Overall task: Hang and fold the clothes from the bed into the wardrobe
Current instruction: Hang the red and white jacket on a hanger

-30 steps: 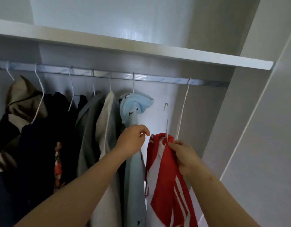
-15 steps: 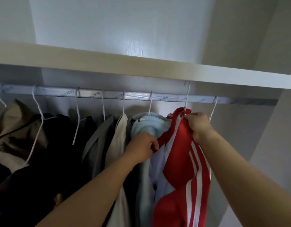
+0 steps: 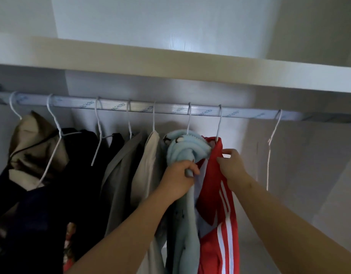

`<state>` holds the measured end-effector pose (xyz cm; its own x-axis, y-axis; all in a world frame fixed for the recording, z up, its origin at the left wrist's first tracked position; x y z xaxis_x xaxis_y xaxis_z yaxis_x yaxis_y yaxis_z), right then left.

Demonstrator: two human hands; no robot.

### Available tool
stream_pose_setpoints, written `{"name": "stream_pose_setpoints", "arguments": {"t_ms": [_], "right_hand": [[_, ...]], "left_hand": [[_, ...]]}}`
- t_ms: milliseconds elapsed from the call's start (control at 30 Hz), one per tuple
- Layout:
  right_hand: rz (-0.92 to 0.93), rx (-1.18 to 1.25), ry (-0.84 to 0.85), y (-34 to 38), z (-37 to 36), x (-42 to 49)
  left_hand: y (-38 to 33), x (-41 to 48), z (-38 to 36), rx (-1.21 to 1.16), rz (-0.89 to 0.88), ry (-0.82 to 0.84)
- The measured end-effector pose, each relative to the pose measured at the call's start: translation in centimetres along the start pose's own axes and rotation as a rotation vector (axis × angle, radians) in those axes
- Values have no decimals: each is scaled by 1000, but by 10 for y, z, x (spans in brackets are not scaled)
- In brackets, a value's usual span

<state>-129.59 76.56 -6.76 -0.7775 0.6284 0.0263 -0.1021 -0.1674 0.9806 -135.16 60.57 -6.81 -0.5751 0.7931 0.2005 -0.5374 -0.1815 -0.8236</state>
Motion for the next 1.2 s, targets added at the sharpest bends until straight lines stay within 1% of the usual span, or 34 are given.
{"name": "stream_pose_setpoints", "arguments": {"t_ms": [233,367,400,467,567,667,733,867,1033,1100,1200], "right_hand": [[2,-62,60,-19,23,-25],[28,23,109,-31,13,-43],[32,52,106,-35,11,-49],[27,102,96,-44,7,-62],[-17,103,114,-57,-1,-84],[-58,36,178,-66,-7,-112],[-112,38,175,-77,-8,-133],[-207,115,87,-102,-16,-193],[-341,190,29,-145,-19,-296],[-405,217,-53,-165,-3,-343],[-497,290,-209,-196,29,-423]], "left_hand": [[5,-14,-12,-197,135,-165],[6,-37,-25,-429,166,-256],[7,-45,-28,-442,176,-264],[8,-59,-30,-382,202,-248],[7,-76,-33,-292,213,-195],[6,-97,-41,-300,196,-144],[12,-115,-50,-317,218,-94],[34,-164,-70,-374,288,38],[52,-227,-111,-374,403,198],[47,-251,-142,-374,439,304],[25,-287,-198,-354,408,485]]}}
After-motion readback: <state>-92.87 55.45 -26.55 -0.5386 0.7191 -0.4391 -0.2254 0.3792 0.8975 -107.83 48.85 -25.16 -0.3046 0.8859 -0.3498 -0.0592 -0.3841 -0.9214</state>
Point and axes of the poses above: each hand's wrist, its own x-axis towards the middle knuckle, its own z-axis out of the back of the hand, y = z × x, the point moved 8 cm from there along x, towards the middle knuckle, and after that the axes turned 14 degrees about y, right-handed, at the moved point
